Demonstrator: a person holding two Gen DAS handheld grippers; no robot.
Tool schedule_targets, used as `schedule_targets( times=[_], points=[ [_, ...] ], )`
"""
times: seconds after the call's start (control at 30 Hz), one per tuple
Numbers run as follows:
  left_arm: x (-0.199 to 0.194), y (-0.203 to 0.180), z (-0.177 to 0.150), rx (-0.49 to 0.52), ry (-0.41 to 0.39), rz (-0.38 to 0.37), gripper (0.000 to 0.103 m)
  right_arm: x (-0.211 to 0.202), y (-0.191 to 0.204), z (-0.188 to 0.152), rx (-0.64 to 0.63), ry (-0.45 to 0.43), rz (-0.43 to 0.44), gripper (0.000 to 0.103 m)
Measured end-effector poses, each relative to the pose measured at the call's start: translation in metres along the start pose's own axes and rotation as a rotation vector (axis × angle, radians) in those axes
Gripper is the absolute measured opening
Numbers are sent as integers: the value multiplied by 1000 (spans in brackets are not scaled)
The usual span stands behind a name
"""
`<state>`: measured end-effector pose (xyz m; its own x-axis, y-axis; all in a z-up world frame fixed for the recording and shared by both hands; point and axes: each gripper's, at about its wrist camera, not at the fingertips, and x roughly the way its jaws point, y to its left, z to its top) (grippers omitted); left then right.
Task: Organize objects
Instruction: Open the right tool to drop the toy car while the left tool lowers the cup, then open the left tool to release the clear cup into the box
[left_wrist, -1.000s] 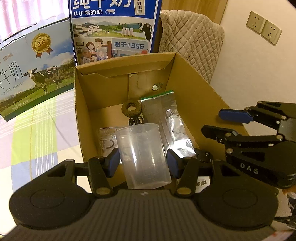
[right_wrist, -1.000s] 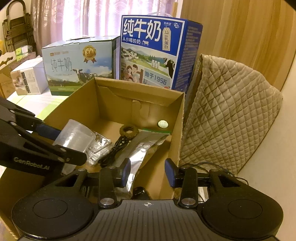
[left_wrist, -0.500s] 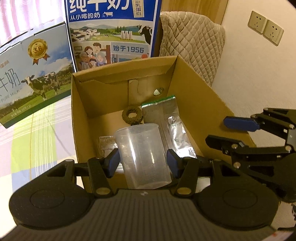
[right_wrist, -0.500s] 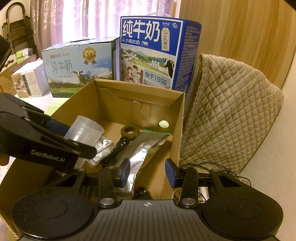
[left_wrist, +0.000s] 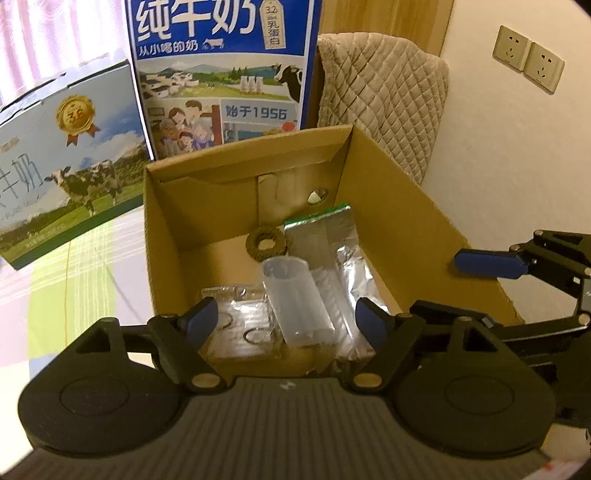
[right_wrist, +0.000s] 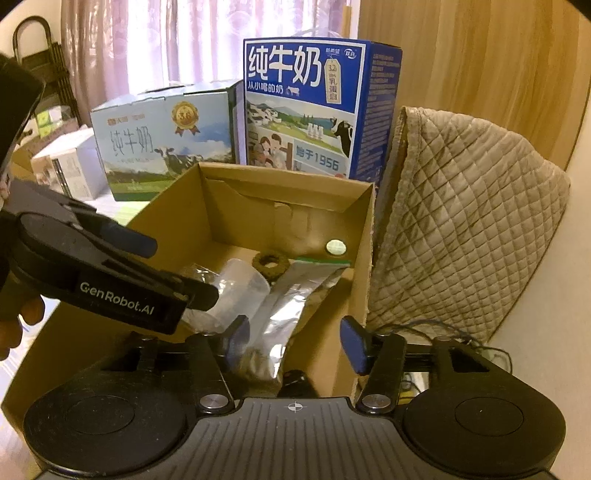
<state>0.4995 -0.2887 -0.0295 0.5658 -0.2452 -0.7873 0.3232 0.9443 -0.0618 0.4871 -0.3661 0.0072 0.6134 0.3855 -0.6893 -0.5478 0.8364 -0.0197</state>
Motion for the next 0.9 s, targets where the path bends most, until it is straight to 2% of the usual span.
schedule_targets(
  times=[0.23,0.4,0.5,0.9],
  points=[
    [-15,7,-5,-29,-6,9,87,-10,5,-3,24,-11,19,68],
    [-30,10,-5,-41,-25,14,88,-22,8,-8,69,-29,28,74],
    [-41,10,-7,-47,-41,27,92,-31,10,-11,82,-37,25,76],
    [-82,16,-30,-103,-75,21,96,-69,21,-23,164,-68,66,77]
  ],
)
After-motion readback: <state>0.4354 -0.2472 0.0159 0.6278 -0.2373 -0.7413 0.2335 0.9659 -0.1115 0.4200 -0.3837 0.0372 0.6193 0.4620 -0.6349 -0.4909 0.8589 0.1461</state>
